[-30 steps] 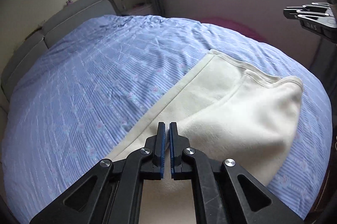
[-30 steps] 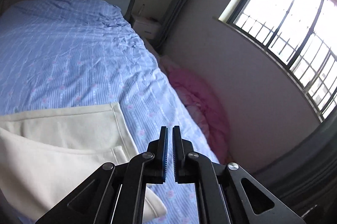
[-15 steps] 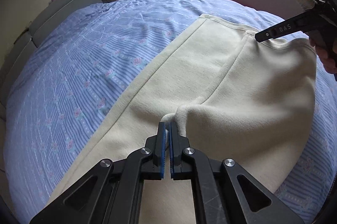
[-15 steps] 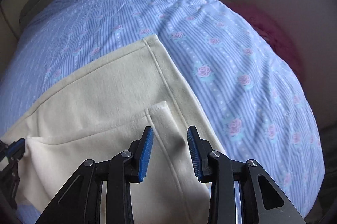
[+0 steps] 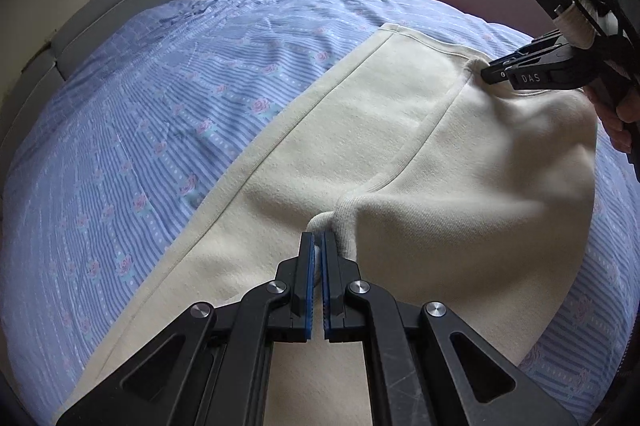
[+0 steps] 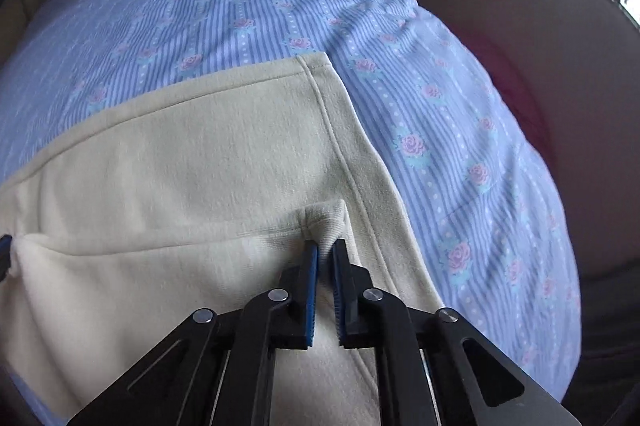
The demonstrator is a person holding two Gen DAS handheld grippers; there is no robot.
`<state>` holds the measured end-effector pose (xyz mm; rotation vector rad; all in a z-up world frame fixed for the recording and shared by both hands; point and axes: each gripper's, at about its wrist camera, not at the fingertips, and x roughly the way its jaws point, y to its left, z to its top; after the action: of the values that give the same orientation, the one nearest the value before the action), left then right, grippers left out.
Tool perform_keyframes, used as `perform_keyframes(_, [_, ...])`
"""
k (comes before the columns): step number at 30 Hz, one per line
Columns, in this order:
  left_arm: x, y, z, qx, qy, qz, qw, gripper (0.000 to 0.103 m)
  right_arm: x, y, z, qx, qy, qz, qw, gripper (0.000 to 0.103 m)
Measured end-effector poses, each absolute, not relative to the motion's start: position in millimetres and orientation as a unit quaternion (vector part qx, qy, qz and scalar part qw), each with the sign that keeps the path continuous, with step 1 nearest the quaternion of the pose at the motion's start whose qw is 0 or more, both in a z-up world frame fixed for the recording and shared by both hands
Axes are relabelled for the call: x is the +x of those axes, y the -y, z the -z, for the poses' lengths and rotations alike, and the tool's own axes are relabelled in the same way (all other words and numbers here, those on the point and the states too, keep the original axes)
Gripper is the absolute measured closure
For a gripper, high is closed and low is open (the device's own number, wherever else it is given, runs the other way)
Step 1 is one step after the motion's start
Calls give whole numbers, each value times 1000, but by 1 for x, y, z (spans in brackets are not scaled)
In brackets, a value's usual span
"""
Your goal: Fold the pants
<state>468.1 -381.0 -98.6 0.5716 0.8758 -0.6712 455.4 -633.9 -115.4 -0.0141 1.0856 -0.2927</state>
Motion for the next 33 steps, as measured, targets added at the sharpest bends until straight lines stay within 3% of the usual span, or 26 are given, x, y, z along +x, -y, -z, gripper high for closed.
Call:
perform_keyframes(9, [495,370,40,226,-363,291,856,98,462,641,0,-22,-381,231,895,96])
perform_keyframes(15, [542,384,49,252,-365,229,867,101,525,643,13,-51,-384,325,863,103])
perform_keyframes(20, [568,387,66,255,-359,192,877,98,534,643,28,-21,-372,342,863,99])
perform_keyframes(21, [572,384,67,232,-372,197,877,94,528,637,32,-24,-371,331,867,95])
perform_keyframes(25, [557,358,58,179,-385,217,879,61,482,597,35,-12,-350,261,900,52])
perform_keyframes(27, [533,337,51,175,-378,230,880,60,454,571,29,-16,-332,227,915,46])
perform_keyframes(30, [493,298,41,174,-377,240,877,47,410,516,17,-34,-319,159,934,39])
perform_keyframes(33, [454,258,32,181,-385,251,870,46,372,458,1,-68,-309,88,944,37])
